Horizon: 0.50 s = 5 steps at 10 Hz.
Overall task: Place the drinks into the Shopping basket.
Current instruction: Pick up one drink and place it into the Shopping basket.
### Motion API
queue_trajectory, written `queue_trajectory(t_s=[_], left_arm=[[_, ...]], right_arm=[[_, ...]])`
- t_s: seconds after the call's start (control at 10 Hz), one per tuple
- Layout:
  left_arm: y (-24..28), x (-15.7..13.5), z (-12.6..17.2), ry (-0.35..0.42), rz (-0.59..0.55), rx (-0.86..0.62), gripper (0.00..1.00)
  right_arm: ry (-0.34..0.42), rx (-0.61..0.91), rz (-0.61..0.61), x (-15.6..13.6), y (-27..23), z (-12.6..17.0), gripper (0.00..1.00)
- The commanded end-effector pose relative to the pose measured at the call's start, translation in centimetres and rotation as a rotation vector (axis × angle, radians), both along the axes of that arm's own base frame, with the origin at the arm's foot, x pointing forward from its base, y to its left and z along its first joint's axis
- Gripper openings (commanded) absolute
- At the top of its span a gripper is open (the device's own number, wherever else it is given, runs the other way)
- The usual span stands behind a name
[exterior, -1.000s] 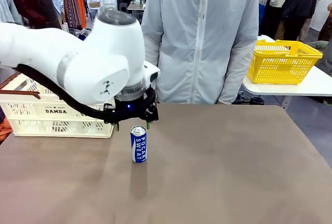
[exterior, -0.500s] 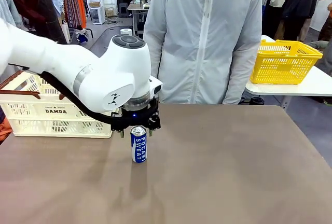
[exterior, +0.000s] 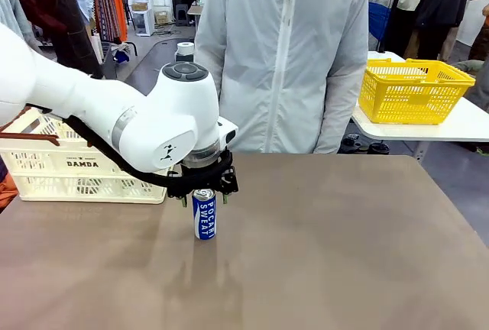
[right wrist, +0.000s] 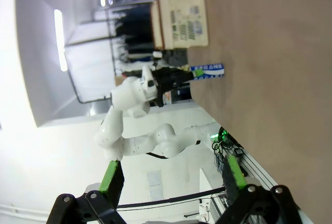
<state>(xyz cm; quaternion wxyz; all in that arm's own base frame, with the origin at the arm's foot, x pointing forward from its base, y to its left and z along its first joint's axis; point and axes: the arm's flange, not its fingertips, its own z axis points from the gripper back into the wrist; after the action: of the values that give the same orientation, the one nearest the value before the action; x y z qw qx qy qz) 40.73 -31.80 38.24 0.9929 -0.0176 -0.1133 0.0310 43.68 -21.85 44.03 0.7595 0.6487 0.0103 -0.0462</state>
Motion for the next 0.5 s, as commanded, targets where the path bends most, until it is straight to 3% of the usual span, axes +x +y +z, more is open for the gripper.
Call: queue_trajectory(t_s=[0.0, 0.2, 0.4], left_arm=[[-0.14, 0.30, 0.36, -0.002, -0.018, -0.005, 1.00], [-0.16, 0.38, 0.37, -0.005, -0.012, 0.002, 0.00], [-0.21, 0.42, 0.40, -0.005, -0.010, 0.011, 0.00]], right_arm=[[0.022, -0.014, 0.007, -0.03, 0.14, 0.44, 1.00], [0.022, -0.014, 0.007, -0.03, 0.14, 0.44, 1.00], [0.022, -0.014, 0.007, -0.03, 0.14, 0.44, 1.00]])
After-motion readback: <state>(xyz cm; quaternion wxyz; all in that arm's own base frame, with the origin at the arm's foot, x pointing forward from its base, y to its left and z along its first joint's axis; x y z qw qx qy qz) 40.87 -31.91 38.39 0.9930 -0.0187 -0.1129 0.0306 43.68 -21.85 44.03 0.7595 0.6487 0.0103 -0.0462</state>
